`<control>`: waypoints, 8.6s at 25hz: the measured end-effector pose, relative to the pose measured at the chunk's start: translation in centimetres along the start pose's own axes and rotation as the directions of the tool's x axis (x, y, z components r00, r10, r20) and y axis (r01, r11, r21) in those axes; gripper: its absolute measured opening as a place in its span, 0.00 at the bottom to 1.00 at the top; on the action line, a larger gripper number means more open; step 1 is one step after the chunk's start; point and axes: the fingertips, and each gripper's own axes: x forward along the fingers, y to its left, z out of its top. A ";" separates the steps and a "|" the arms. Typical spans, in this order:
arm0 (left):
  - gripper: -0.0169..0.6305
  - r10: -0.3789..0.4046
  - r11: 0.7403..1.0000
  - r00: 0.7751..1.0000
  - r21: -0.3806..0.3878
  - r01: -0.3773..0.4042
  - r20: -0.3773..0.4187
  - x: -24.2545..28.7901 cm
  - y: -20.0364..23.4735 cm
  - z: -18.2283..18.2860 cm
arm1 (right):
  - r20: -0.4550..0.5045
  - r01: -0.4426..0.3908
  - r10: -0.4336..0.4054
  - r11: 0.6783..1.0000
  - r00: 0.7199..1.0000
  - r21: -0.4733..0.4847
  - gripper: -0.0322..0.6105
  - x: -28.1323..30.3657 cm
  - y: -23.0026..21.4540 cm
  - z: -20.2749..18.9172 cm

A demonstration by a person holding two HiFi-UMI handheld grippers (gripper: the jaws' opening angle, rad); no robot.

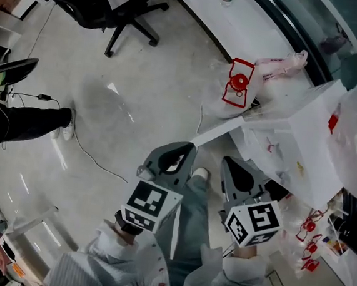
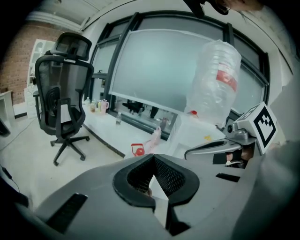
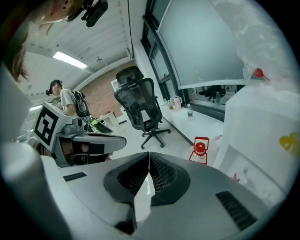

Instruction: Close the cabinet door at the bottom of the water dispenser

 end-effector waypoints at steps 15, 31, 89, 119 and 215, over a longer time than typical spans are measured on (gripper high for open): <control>0.04 0.022 0.996 0.994 -0.079 -0.031 -0.109 5.7 5.6 -14.2 | -0.097 0.022 -0.021 1.000 0.995 0.014 0.07 10.4 -2.3 -12.6; 0.04 0.031 0.988 0.973 -0.140 -0.065 -0.228 10.4 8.9 -26.1 | -0.266 0.048 -0.027 0.996 0.964 0.074 0.07 18.2 -3.3 -26.6; 0.04 0.015 0.987 0.900 -0.135 -0.082 -0.435 12.1 15.9 -32.5 | -0.579 0.433 -0.153 0.816 0.801 0.383 0.37 25.7 -6.7 -35.8; 0.04 -0.017 0.985 0.908 -0.165 -0.058 -0.419 16.8 0.5 -35.2 | -0.591 0.389 -0.141 0.865 0.794 0.316 0.36 10.7 -12.7 -44.0; 0.04 0.013 0.976 0.931 -0.197 -0.091 -0.364 16.9 -8.4 -33.4 | -0.487 0.743 -0.602 0.650 0.632 0.160 0.27 -2.8 -32.0 -40.8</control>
